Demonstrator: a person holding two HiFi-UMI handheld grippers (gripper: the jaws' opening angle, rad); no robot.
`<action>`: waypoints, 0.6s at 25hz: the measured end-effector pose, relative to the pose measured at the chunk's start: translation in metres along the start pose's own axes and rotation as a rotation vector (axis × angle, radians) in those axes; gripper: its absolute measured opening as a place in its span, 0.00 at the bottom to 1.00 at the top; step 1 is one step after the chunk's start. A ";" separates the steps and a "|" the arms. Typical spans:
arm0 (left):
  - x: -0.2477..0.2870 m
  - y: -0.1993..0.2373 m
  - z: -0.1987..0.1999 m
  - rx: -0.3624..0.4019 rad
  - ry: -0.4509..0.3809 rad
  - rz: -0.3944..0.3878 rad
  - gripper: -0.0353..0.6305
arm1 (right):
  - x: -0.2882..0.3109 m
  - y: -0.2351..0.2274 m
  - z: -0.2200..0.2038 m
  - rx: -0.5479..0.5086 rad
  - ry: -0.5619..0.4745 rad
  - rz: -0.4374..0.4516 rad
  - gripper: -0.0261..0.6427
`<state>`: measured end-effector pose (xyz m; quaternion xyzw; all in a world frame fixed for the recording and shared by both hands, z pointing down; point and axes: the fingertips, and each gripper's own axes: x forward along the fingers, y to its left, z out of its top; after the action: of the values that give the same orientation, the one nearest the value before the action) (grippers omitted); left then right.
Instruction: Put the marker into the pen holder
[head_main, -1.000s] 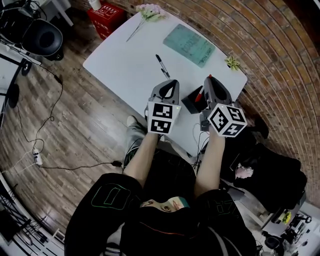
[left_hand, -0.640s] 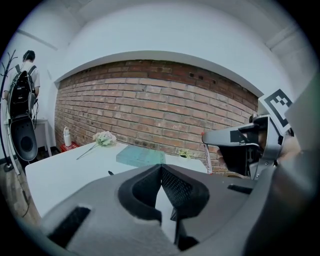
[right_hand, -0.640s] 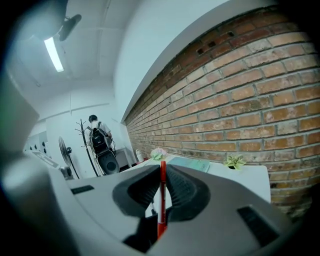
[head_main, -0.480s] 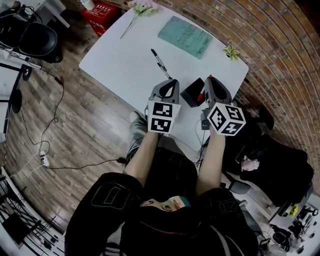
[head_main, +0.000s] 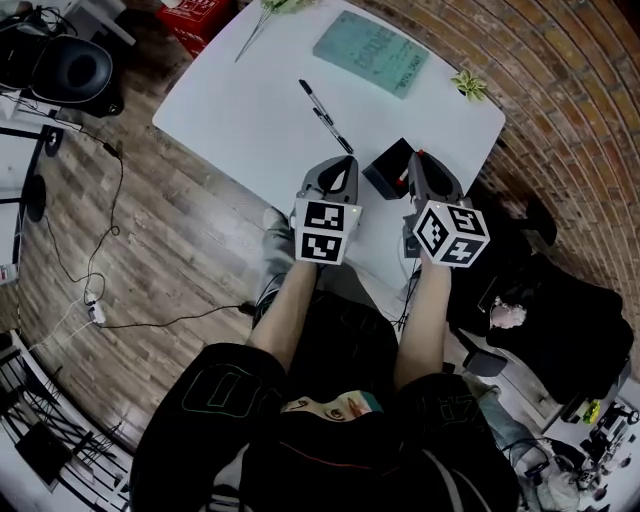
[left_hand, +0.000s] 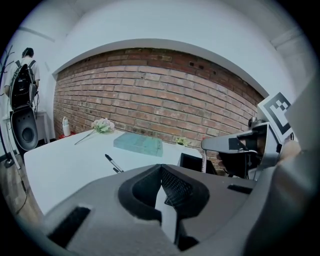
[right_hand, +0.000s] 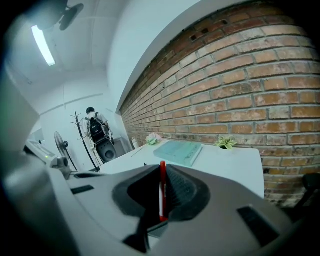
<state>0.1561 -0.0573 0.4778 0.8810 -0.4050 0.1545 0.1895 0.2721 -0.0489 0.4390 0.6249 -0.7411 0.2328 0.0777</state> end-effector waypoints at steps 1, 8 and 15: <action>-0.001 0.000 -0.003 -0.003 0.004 0.001 0.06 | 0.000 0.000 -0.005 -0.004 0.017 0.000 0.11; -0.001 -0.002 -0.022 -0.025 0.036 0.003 0.07 | 0.002 0.001 -0.037 -0.055 0.140 -0.004 0.11; 0.000 0.001 -0.035 -0.036 0.060 0.011 0.06 | 0.005 0.003 -0.049 -0.099 0.183 0.000 0.11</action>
<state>0.1510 -0.0412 0.5090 0.8703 -0.4065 0.1747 0.2165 0.2598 -0.0316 0.4832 0.5965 -0.7414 0.2520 0.1760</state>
